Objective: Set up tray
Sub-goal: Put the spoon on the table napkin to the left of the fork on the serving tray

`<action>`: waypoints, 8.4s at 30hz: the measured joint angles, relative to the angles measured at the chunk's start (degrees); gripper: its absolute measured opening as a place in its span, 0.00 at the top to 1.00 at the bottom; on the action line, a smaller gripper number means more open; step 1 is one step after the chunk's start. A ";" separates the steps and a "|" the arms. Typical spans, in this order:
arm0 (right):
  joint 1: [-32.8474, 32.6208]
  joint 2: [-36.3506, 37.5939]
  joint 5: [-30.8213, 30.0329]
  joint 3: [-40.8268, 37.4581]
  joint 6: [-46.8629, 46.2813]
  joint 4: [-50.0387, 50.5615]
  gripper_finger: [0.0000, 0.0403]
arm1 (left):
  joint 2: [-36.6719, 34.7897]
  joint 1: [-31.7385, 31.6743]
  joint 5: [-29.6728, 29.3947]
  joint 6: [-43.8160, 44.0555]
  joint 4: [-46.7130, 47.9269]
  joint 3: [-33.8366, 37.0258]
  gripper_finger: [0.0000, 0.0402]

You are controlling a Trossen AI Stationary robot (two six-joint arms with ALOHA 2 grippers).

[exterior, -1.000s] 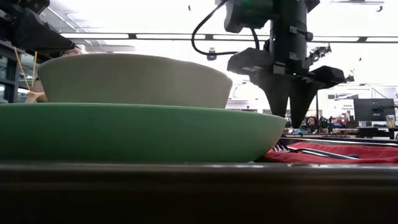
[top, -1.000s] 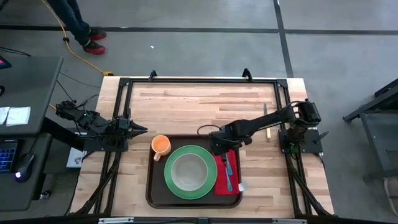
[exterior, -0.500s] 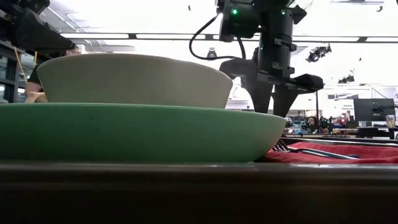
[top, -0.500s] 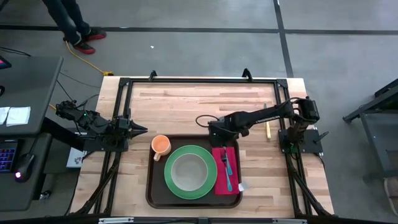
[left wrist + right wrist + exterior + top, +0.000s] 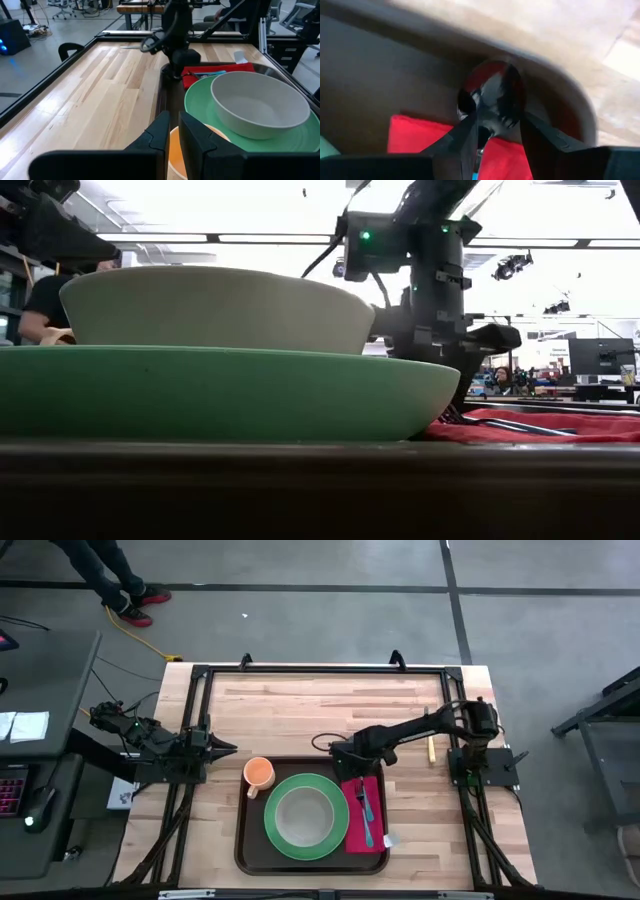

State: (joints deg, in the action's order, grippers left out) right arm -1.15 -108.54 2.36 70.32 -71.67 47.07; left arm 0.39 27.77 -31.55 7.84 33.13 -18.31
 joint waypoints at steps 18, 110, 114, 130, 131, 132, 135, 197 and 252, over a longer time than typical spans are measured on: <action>0.00 -0.65 0.29 0.00 0.55 -2.10 0.69 | 0.02 0.00 -0.35 -0.02 0.04 0.00 0.83; 1.71 -0.52 0.52 0.11 1.15 6.32 1.00 | 0.02 0.00 -0.42 -0.02 1.55 0.00 0.83; 2.35 -0.54 2.74 0.04 1.41 6.47 1.00 | 0.02 0.00 -0.42 -0.02 1.55 0.00 0.83; 3.13 1.66 4.51 -0.22 2.72 8.26 1.00 | 0.02 0.01 -0.44 -0.13 1.52 0.00 0.83; 3.17 1.96 4.41 -0.22 2.50 8.50 1.00 | 0.00 0.00 -0.44 -0.15 1.53 0.00 0.83; 3.17 2.45 4.16 -0.22 2.29 9.06 1.00 | 0.02 0.00 -0.42 -0.24 1.52 0.00 0.83; 3.19 3.79 3.50 -0.20 2.07 11.08 1.00 | 0.00 0.01 -0.44 -0.24 1.50 0.00 0.83; 11.41 18.24 30.47 0.09 26.86 16.90 1.00 | 0.01 0.00 -1.01 0.20 -0.12 0.00 0.83; 1.09 7.44 32.24 0.09 23.27 -2.60 1.00 | 0.00 0.00 -2.12 1.09 -0.36 0.00 0.83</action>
State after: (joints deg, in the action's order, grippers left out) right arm -0.05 -101.10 34.60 70.41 -48.40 44.46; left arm 0.39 27.77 -33.67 8.92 32.77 -18.31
